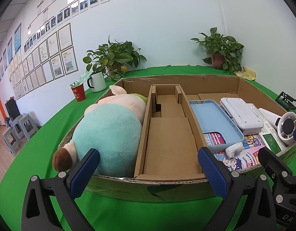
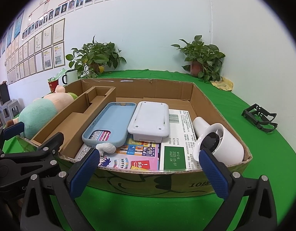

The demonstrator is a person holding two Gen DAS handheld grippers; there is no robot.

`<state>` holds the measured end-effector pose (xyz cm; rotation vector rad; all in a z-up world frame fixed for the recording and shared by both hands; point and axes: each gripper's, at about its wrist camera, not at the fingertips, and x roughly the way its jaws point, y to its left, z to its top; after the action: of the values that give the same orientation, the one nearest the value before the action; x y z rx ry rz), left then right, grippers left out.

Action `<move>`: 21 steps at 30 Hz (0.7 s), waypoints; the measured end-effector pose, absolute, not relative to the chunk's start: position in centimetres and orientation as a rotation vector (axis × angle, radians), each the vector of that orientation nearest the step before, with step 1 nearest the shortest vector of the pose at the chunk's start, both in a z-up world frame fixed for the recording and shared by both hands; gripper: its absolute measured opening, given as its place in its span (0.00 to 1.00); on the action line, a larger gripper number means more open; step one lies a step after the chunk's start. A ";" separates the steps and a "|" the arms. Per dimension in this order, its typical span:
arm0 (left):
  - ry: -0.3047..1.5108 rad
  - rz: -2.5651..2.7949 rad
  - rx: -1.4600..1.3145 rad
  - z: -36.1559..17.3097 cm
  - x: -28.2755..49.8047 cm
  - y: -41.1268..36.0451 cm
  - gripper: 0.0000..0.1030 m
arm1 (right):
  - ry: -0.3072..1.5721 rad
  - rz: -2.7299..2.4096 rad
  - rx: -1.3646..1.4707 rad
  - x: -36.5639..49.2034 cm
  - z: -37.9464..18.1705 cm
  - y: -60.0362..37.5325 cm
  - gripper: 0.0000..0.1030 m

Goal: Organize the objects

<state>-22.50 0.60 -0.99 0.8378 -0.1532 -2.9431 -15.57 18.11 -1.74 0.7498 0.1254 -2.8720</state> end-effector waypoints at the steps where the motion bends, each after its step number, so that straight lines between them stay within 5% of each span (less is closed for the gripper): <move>1: -0.154 -2.943 0.838 -1.0 -22.5 0.6 1.00 | 0.125 -2.872 0.750 -15.6 -1.7 18.1 1.00; 21: -0.152 -2.943 0.839 -1.1 -22.5 0.6 1.00 | 0.127 -2.873 0.751 -15.6 -1.8 18.1 1.00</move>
<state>-22.53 0.63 -1.08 0.8387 -0.1517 -2.9429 -15.65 18.09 -1.79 0.7515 0.1269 -2.8729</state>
